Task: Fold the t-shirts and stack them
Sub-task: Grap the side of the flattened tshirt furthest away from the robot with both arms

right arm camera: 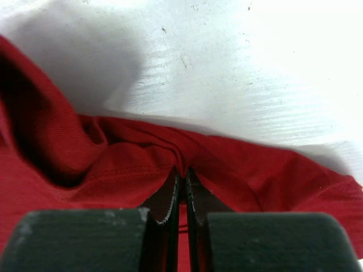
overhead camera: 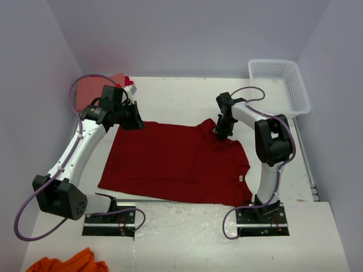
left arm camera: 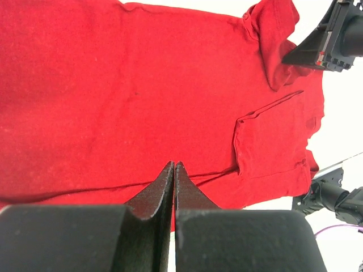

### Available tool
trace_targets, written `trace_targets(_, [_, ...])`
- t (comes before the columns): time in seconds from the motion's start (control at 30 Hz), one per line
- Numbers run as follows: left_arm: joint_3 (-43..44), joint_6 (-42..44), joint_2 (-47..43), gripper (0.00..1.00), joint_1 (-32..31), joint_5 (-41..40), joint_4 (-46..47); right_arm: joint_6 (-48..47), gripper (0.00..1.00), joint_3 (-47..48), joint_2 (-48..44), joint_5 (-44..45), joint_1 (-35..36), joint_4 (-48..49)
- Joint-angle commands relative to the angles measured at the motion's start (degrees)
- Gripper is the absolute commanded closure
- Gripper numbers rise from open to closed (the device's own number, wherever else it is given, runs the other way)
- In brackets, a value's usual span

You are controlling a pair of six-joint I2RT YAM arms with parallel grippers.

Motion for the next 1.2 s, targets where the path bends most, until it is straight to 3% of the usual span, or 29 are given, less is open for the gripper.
trace_targets(0.0, [1.9,1.02,-0.33,1.0,0.4,1.36,0.41,0.68,1.0,2.68,0.23,-0.38,-0.16,-0.23])
trace_targets(0.17, [1.28,0.41,0.02,1.0,0.4,-2.06,0.77,0.34,1.0,3.21,-1.44,1.28,-0.16,-0.41])
trace_targets(0.3, [0.75,-0.03,2.55,1.0,0.31,-9.43,1.2,-0.89,1.0,4.7,-2.32,2.25,-0.07,-1.64])
trace_targets(0.57, [0.05,-2.14,7.05,1.0,0.31,-13.15,2.69,-3.0,0.99,5.41,-4.61,3.57,0.11,-2.87])
trace_targets(0.63, [0.14,-2.49,7.31,1.0,0.31,-13.06,2.52,-3.53,0.91,5.41,-4.87,3.31,0.19,-2.96])
trace_targets(0.77, [-0.82,-3.28,6.17,1.0,0.31,-12.53,3.22,-4.24,0.86,5.5,-4.96,2.52,0.2,-3.05])
trace_targets(0.9, [-1.09,-3.28,5.91,1.0,0.31,-12.53,3.05,-4.41,0.99,4.8,-5.14,1.38,0.2,-2.26])
trace_targets(1.1, [-1.18,-3.11,6.96,1.0,0.31,-13.76,2.7,-4.85,1.0,4.53,-5.49,0.59,0.54,-1.47])
trace_targets(1.13, [-1.01,-3.11,7.22,1.0,0.31,-13.76,2.52,-5.55,0.98,4.71,-5.31,0.24,0.63,-1.55])
trace_targets(1.17, [-0.75,-3.02,7.49,1.0,0.31,-13.67,2.35,-5.82,0.88,5.14,-5.14,-0.03,0.64,-1.55])
